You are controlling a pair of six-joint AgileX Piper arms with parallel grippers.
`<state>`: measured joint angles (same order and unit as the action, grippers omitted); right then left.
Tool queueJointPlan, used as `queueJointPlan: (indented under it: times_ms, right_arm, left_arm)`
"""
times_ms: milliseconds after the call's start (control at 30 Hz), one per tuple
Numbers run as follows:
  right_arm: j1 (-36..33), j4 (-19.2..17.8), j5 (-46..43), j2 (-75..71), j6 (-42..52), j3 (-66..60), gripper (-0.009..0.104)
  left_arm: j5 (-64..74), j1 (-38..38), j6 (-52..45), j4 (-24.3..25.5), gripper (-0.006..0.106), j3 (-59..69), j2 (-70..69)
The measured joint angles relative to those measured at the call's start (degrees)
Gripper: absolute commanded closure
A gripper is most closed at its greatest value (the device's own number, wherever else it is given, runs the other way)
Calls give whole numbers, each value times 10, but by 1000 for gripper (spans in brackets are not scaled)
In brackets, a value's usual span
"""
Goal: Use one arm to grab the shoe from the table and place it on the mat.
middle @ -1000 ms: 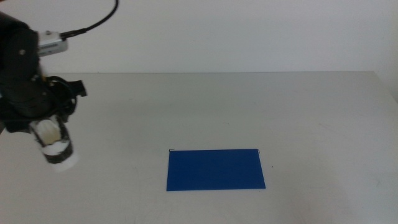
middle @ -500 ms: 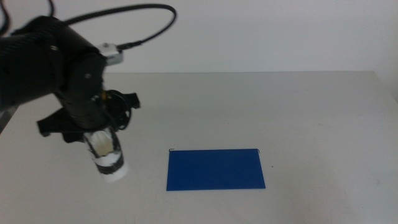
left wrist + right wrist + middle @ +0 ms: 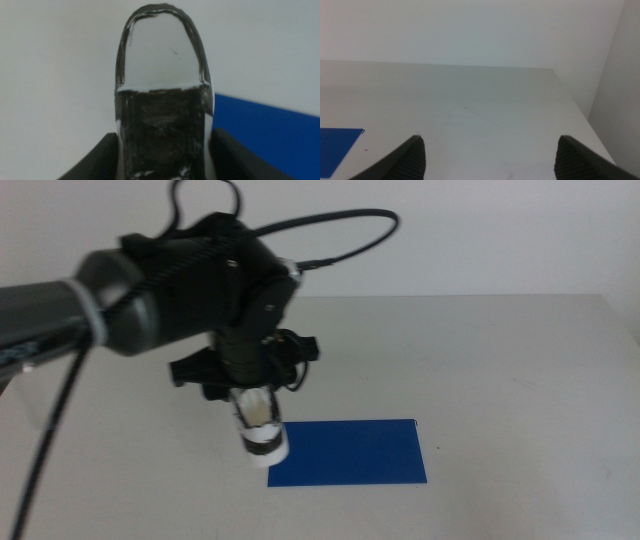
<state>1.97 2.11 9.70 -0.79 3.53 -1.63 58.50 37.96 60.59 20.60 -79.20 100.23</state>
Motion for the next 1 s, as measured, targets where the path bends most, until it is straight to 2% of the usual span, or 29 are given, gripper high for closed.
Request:
queueJointPlan:
  times_ms: [500,1000]
  right_arm:
    - [0,0,0,0,0,0,29]
    - [0,0,0,0,0,0,29]
  left_arm:
    - [0,80,30,-24,84,-134,134]
    - [-4,86,43,-15,84,-152,159]
